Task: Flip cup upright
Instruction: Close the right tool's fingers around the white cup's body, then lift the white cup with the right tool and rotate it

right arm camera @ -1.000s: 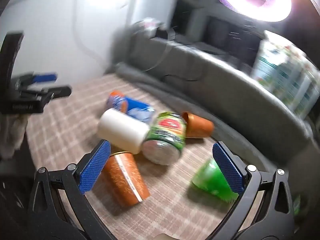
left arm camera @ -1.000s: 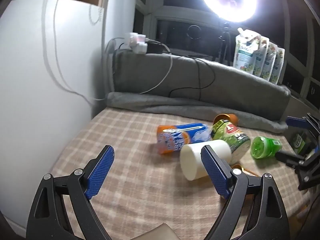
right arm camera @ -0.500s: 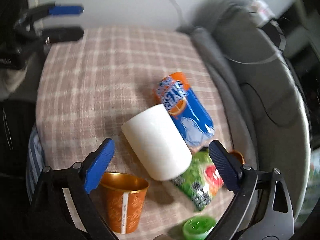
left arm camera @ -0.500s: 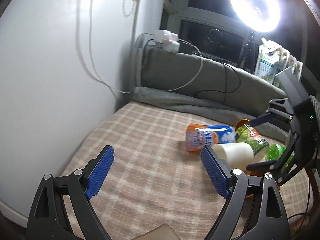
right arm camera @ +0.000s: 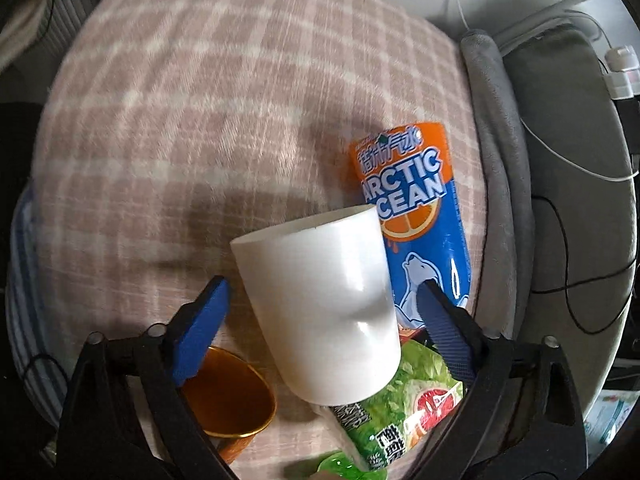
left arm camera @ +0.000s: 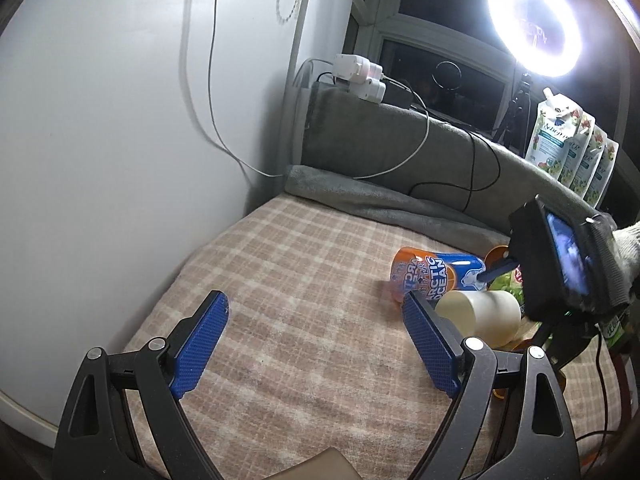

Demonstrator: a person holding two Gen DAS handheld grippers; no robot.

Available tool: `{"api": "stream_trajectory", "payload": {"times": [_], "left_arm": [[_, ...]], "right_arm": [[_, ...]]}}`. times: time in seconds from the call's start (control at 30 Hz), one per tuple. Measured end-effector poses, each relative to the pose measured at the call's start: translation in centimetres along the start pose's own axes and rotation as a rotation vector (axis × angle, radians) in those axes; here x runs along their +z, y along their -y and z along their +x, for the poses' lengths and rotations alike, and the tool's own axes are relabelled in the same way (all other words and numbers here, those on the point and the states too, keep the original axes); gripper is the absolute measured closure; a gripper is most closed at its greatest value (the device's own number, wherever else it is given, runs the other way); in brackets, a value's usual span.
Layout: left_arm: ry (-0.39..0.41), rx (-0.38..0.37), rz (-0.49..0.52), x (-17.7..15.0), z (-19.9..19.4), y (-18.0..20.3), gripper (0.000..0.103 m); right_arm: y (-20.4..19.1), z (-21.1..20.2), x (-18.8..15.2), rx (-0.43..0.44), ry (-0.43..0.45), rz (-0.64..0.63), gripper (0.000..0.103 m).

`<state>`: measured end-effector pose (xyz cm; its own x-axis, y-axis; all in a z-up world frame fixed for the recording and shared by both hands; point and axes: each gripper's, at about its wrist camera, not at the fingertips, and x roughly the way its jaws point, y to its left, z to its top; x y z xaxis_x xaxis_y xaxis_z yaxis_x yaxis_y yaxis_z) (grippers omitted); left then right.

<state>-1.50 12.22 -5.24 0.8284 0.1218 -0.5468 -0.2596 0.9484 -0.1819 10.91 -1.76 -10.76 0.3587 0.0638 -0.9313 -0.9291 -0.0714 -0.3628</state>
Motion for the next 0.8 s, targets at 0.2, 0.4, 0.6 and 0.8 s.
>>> {"api": "stream_trajectory", "payload": {"times": [0.2, 0.4, 0.6, 0.8], "left_arm": [[0.005, 0.004, -0.001, -0.1, -0.2, 0.1, 0.014], [0.009, 0.001, 0.005, 0.0, -0.5, 0.4, 0.014], [0.024, -0.005, 0.017, 0.1, -1.2, 0.8, 0.014], [0.038, -0.017, 0.033, 0.1, -2.0, 1.5, 0.014]], "right_arm": [[0.5, 0.6, 0.0, -0.008, 0.005, 0.011, 0.022], [1.0, -1.4, 0.4, -0.029, 0.069, 0.064, 0.023], [2.0, -4.8, 0.4, -0.055, 0.172, 0.175, 0.024], [2.6, -8.7, -0.9, -0.072, 0.281, 0.301, 0.024]]}}
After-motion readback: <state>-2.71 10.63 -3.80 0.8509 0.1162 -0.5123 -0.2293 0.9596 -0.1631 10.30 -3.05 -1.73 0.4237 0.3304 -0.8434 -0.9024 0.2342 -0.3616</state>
